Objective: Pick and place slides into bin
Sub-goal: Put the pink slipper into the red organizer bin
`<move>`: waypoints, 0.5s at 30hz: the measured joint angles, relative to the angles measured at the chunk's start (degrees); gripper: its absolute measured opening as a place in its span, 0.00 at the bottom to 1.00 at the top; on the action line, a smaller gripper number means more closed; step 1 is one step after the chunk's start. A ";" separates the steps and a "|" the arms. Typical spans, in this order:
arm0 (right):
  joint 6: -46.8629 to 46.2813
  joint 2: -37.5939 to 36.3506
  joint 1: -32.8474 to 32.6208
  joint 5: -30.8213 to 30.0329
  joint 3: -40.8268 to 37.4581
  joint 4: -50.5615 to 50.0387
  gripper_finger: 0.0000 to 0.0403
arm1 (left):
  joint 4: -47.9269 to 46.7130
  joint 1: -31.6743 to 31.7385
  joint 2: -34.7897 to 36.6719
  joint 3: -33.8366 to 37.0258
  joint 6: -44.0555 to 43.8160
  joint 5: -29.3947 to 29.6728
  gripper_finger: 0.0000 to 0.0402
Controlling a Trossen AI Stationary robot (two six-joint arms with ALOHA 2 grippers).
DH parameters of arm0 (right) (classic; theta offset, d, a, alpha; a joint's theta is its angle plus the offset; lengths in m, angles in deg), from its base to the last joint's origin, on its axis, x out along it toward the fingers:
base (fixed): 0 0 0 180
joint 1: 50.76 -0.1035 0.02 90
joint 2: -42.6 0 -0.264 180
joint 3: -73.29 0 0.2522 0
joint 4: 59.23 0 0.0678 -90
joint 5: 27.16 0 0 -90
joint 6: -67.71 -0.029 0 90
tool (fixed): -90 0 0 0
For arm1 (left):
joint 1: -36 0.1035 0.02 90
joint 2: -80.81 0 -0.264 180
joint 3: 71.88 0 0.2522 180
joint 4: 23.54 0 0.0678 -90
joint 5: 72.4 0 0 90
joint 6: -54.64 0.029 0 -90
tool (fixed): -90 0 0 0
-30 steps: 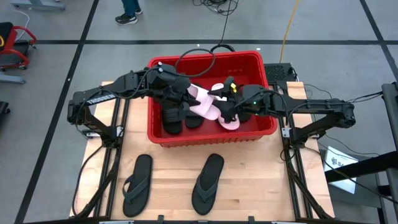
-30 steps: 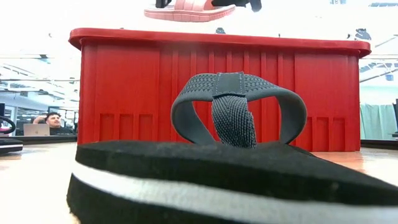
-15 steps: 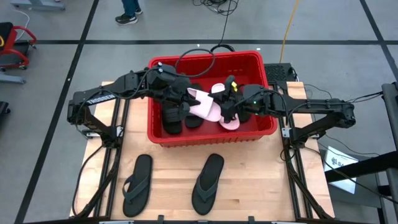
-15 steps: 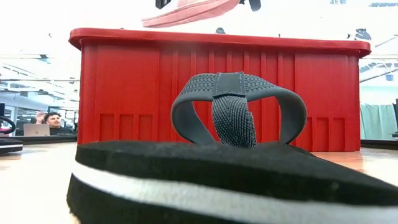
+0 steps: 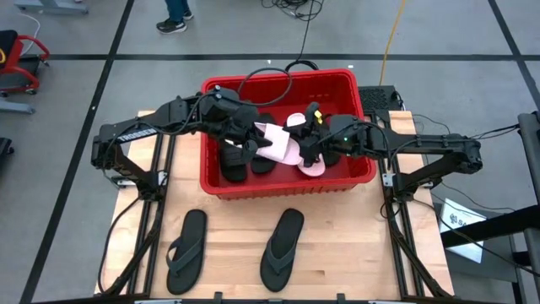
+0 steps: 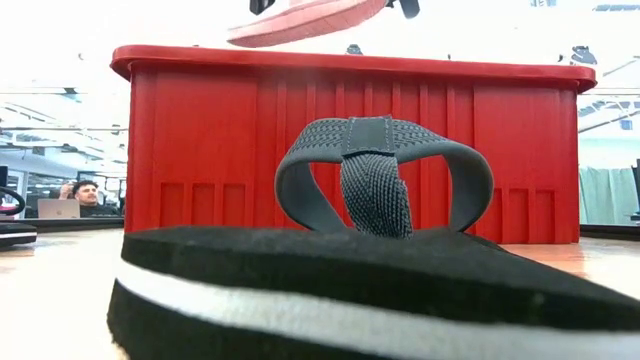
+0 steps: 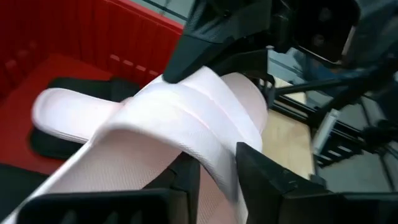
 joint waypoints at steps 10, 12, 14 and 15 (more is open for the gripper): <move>-2.85 -1.56 0.03 -9.67 0.04 -6.14 0.00 | 0.06 1.36 0.13 0.02 4.10 3.32 0.33; -4.76 -2.06 0.09 -13.49 0.04 -7.90 0.00 | 0.06 1.81 0.22 0.02 4.46 3.28 0.33; -6.52 -2.82 0.11 -18.24 0.04 -8.47 0.00 | 0.03 2.40 0.46 0.02 4.51 3.27 0.33; -7.82 -3.29 0.11 -20.46 0.04 -9.01 0.00 | 0.01 2.61 0.65 0.04 4.71 3.29 0.33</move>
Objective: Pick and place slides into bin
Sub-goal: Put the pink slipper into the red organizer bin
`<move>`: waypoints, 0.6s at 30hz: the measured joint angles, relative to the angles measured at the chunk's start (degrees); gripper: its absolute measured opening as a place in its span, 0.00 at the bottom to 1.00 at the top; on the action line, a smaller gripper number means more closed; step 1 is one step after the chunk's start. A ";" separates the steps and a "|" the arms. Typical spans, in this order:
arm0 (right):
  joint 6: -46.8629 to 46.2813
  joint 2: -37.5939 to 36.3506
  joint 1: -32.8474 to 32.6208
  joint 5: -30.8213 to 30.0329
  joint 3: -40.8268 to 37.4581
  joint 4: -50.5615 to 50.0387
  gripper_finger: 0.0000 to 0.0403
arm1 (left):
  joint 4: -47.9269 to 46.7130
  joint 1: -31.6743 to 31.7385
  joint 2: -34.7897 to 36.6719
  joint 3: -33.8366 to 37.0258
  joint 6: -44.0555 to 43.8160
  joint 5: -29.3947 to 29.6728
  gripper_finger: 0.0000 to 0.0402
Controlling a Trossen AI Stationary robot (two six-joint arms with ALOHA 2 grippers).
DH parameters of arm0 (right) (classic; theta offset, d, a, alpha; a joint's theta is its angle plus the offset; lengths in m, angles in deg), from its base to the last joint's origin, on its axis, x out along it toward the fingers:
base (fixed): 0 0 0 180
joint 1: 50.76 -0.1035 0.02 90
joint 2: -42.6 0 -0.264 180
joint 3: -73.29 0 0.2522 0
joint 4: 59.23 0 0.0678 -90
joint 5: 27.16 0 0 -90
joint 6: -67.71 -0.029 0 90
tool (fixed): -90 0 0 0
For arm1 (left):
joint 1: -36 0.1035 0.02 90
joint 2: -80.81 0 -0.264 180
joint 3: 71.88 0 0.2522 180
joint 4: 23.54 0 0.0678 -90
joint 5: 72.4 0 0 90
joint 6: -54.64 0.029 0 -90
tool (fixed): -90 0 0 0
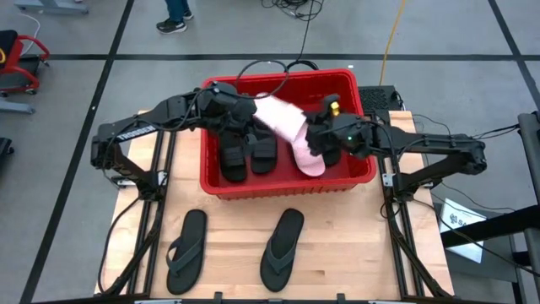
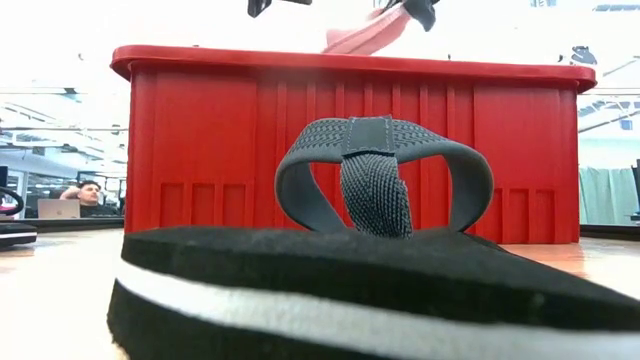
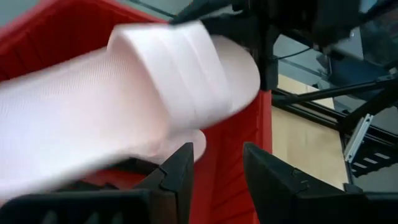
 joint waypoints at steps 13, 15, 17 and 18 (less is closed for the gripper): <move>-24.19 -10.66 2.51 -21.74 -9.53 -8.27 0.00 | 1.54 0.71 1.64 -0.04 6.14 0.57 0.33; -25.87 -13.24 2.82 -21.87 -14.00 -7.30 0.00 | 1.68 0.71 1.74 -0.04 7.06 0.57 0.33; -27.73 -15.44 2.84 -21.86 -17.98 -5.11 0.00 | 1.68 0.71 1.73 -0.04 7.66 0.57 0.33; -28.59 -16.26 2.82 -21.87 -19.86 -4.27 0.00 | 1.66 0.69 1.73 -0.04 7.74 0.57 0.33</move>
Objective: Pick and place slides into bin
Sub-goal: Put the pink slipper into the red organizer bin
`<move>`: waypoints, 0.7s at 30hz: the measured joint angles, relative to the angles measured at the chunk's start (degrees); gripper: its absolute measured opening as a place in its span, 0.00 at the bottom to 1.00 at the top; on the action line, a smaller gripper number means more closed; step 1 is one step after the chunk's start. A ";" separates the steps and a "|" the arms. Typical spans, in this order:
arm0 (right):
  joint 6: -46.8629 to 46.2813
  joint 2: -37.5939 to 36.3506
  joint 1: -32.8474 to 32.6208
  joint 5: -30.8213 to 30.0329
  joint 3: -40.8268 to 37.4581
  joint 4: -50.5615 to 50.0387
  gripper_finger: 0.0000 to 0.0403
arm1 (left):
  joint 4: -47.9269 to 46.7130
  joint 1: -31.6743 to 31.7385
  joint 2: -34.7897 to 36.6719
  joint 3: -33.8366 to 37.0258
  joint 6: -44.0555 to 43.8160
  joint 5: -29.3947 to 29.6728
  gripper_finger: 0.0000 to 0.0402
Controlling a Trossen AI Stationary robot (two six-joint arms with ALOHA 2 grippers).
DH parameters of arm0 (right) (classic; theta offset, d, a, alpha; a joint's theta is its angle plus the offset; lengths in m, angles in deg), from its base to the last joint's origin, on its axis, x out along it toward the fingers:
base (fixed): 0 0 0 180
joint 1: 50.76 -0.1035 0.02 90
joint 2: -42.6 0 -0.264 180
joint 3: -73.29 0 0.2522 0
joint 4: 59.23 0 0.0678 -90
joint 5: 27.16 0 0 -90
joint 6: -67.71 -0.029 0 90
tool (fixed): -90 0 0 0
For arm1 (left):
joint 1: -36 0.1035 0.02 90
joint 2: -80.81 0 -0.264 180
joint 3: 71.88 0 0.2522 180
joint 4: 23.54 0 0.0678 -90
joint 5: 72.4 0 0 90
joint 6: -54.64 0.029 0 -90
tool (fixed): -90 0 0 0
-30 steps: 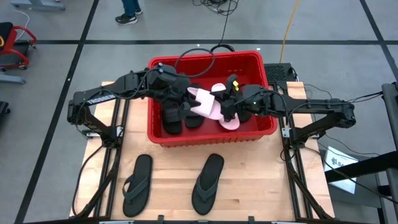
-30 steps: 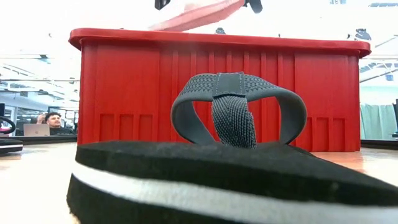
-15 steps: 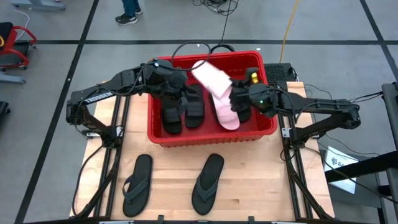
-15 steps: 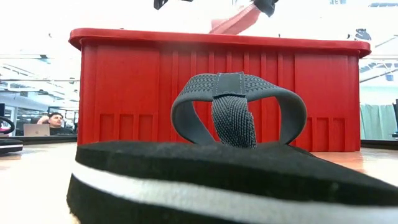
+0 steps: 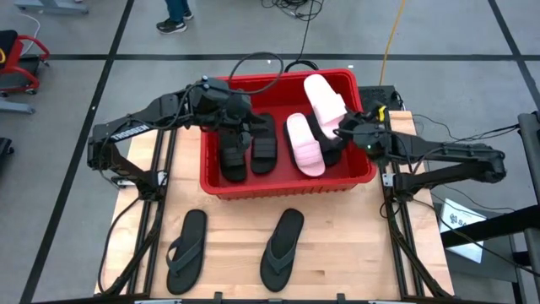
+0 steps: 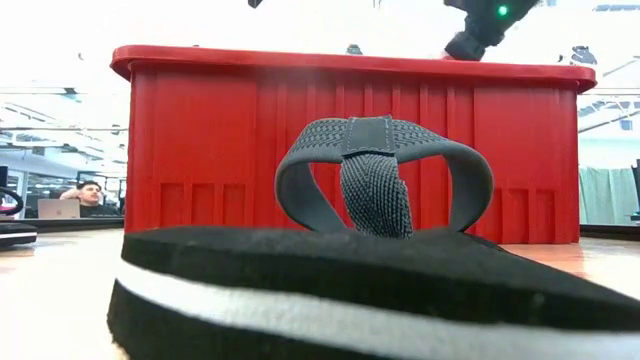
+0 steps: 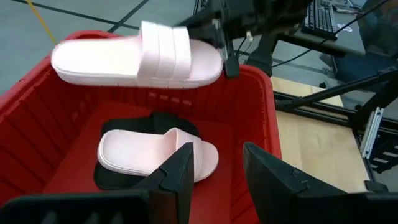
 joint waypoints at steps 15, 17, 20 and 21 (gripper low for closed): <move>-9.68 -1.32 0.43 0.09 -15.22 3.66 0.00 | 0.20 0.07 0.00 0.00 0.85 0.00 0.33; -10.49 -1.31 0.41 0.34 -16.39 3.68 0.00 | 0.17 0.07 -0.01 0.00 0.81 0.00 0.33; -11.07 -1.31 0.43 2.61 -17.99 3.67 0.00 | 0.19 0.07 -0.02 0.00 0.72 -0.02 0.33; -11.70 -1.30 0.41 3.17 -18.57 3.66 0.00 | 0.20 0.07 -0.02 0.00 0.72 -0.01 0.33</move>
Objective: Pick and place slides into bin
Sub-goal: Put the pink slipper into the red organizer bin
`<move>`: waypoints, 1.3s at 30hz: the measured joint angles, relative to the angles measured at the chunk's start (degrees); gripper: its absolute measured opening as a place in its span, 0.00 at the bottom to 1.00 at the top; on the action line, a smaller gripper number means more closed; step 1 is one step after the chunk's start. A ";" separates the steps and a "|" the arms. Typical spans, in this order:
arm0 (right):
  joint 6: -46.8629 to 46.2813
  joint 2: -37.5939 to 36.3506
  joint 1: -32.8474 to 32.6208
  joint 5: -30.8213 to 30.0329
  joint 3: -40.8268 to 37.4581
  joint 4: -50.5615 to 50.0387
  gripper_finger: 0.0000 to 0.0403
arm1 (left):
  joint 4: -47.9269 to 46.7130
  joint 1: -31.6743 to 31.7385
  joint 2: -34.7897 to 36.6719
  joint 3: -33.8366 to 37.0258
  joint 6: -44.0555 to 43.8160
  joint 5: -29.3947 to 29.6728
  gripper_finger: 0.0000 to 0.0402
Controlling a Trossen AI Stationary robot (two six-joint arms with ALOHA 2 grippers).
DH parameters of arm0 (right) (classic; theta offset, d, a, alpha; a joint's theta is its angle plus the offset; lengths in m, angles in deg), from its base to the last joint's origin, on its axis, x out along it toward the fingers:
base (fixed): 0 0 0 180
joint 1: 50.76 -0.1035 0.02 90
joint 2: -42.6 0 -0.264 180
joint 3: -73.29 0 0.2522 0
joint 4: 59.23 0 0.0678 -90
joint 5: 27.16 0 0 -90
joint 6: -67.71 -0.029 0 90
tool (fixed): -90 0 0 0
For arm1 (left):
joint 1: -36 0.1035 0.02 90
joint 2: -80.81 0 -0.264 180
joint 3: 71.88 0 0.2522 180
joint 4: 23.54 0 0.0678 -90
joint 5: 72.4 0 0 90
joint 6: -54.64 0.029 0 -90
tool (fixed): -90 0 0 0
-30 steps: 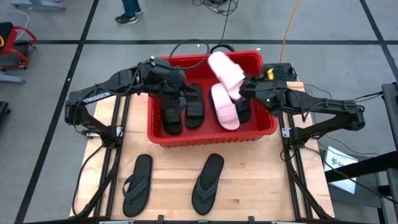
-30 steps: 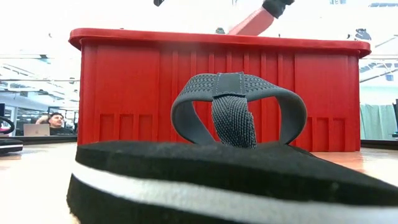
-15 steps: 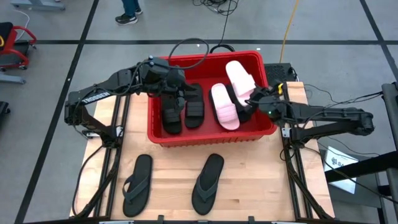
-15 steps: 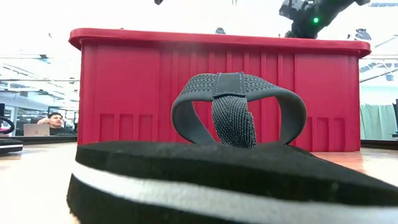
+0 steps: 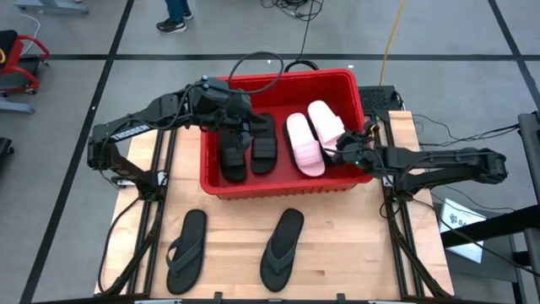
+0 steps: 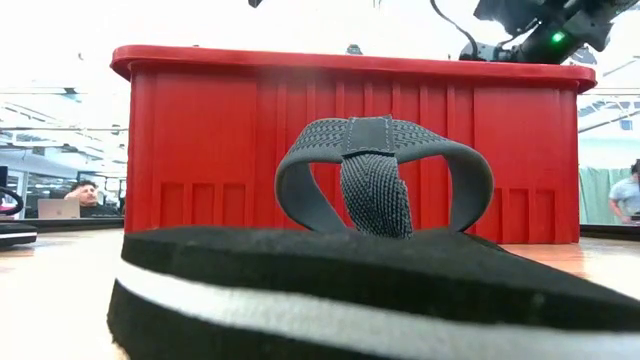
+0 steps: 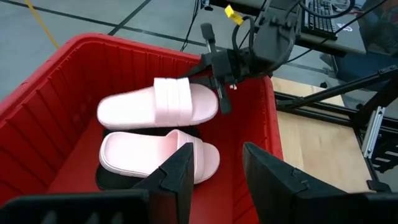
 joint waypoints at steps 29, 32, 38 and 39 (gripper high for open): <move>-2.66 0.00 0.02 8.80 -3.01 -0.81 0.14 | 0.02 0.00 -0.02 0.00 -0.28 -0.01 0.33; -2.62 0.00 -0.02 8.82 -3.01 -0.92 0.18 | 0.01 0.00 -0.02 0.00 -0.30 -0.01 0.33; -0.90 0.02 -0.08 9.06 -3.01 -0.88 0.30 | 0.00 0.00 -0.04 0.00 -0.35 -0.01 0.33; -0.88 0.00 -0.17 9.15 -3.01 -0.88 0.32 | 0.00 0.00 -0.04 0.00 -0.39 -0.02 0.33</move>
